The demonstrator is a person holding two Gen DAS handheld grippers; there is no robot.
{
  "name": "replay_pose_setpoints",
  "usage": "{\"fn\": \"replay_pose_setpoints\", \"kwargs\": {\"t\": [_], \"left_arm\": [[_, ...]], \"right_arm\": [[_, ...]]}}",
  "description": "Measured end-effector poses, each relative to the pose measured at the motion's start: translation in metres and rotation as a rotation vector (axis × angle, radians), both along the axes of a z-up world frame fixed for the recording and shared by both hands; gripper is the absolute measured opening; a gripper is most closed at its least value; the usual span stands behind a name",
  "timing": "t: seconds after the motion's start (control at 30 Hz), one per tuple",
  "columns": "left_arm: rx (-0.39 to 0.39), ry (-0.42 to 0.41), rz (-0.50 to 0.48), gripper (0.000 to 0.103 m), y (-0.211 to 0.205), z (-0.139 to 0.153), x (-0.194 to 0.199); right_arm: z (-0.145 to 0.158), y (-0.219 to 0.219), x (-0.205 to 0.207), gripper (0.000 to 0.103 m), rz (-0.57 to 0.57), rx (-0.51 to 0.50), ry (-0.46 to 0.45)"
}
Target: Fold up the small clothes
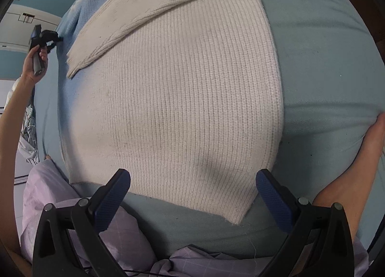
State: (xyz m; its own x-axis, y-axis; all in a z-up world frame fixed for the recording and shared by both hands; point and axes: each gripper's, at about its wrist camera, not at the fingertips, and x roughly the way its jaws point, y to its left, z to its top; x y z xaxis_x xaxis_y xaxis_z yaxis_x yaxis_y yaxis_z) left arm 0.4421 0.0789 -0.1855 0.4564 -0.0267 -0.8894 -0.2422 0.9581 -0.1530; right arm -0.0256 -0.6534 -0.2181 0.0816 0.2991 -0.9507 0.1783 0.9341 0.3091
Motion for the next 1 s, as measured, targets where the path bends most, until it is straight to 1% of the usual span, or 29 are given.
{"fn": "replay_pose_setpoints", "kwargs": {"t": [0.03,0.07,0.1,0.17,0.2,0.23,0.33,0.37,0.4,0.43,0.47,0.5,0.53,0.57,0.6,0.63,0.67,0.7,0.73,0.8,0.83,0.87,0.93,0.97,1.0], "left_arm": [[-0.024,-0.038,-0.023,0.007,-0.005,0.016,-0.011],[-0.026,-0.067,-0.055,0.007,-0.012,0.027,-0.022],[-0.016,-0.107,-0.117,0.007,-0.026,0.041,-0.039],[-0.009,-0.131,-0.212,0.008,-0.050,0.056,-0.067],[-0.045,-0.132,-0.229,0.008,-0.054,0.059,-0.088],[-0.091,-0.124,-0.227,0.010,-0.049,0.060,-0.101],[-0.317,-0.086,-0.239,0.011,-0.029,0.057,-0.139],[-0.342,-0.085,-0.241,0.012,-0.022,0.056,-0.146],[-0.343,-0.084,-0.242,0.015,-0.014,0.055,-0.142],[-0.302,-0.085,-0.236,0.029,-0.005,0.054,-0.139],[-0.252,-0.086,-0.219,0.064,-0.002,0.054,-0.127],[-0.193,-0.091,-0.183,0.086,0.002,0.058,-0.113],[-0.134,-0.117,-0.122,0.103,0.006,0.058,-0.111],[-0.108,-0.176,-0.051,0.103,0.015,0.057,-0.107],[-0.116,-0.209,-0.017,0.103,0.020,0.053,-0.101],[-0.148,-0.218,0.006,0.103,0.027,0.047,-0.088],[-0.181,-0.194,0.020,0.103,0.032,0.037,-0.073],[-0.201,-0.142,0.039,0.103,0.037,0.024,-0.055],[-0.222,-0.082,0.060,0.103,0.031,0.009,-0.038],[-0.267,0.022,0.086,0.103,0.031,-0.017,-0.015],[-0.290,0.060,0.121,0.103,0.032,-0.035,-0.004],[-0.296,0.078,0.145,0.103,0.032,-0.044,0.004],[-0.244,0.104,0.190,0.102,0.029,-0.054,0.018],[-0.215,0.105,0.217,0.099,0.029,-0.058,0.023],[-0.198,0.105,0.238,0.090,0.026,-0.063,0.023]], "right_arm": [[0.001,-0.001,0.000,0.102,0.003,-0.003,-0.003],[0.003,-0.003,0.000,0.102,0.004,-0.006,-0.007],[0.004,-0.005,0.001,0.102,0.004,-0.006,-0.013],[0.008,-0.005,0.002,0.102,0.005,-0.006,-0.026],[0.010,-0.005,0.002,0.102,0.004,-0.008,-0.032],[0.010,-0.006,0.002,0.102,0.005,-0.010,-0.034],[0.007,-0.007,0.003,0.102,0.010,-0.013,-0.024],[0.005,-0.006,0.003,0.102,0.009,-0.012,-0.016],[0.004,-0.005,0.004,0.102,0.009,-0.011,-0.013],[0.002,-0.004,0.005,0.102,0.009,-0.011,-0.009],[0.002,-0.002,0.005,0.102,0.011,-0.012,-0.008],[0.001,0.000,0.006,0.102,0.015,-0.015,-0.006],[0.001,0.003,0.006,0.102,0.018,-0.018,-0.003],[0.000,0.006,0.006,0.102,0.026,-0.023,0.000],[0.000,0.009,0.005,0.102,0.034,-0.025,0.001],[0.000,0.011,0.005,0.102,0.042,-0.027,0.000],[0.000,0.012,0.004,0.102,0.048,-0.031,0.001],[-0.002,0.013,0.004,0.102,0.054,-0.037,0.005],[-0.003,0.013,0.002,0.102,0.057,-0.039,0.011],[-0.008,0.010,0.000,0.102,0.054,-0.032,0.029],[-0.010,0.008,-0.002,0.102,0.049,-0.028,0.039],[-0.015,0.004,-0.004,0.102,0.037,-0.020,0.057],[-0.020,-0.002,-0.009,0.102,0.016,-0.008,0.081],[-0.024,-0.007,-0.011,0.102,0.002,-0.001,0.095],[-0.027,-0.010,-0.013,0.102,-0.011,0.003,0.105]]}}
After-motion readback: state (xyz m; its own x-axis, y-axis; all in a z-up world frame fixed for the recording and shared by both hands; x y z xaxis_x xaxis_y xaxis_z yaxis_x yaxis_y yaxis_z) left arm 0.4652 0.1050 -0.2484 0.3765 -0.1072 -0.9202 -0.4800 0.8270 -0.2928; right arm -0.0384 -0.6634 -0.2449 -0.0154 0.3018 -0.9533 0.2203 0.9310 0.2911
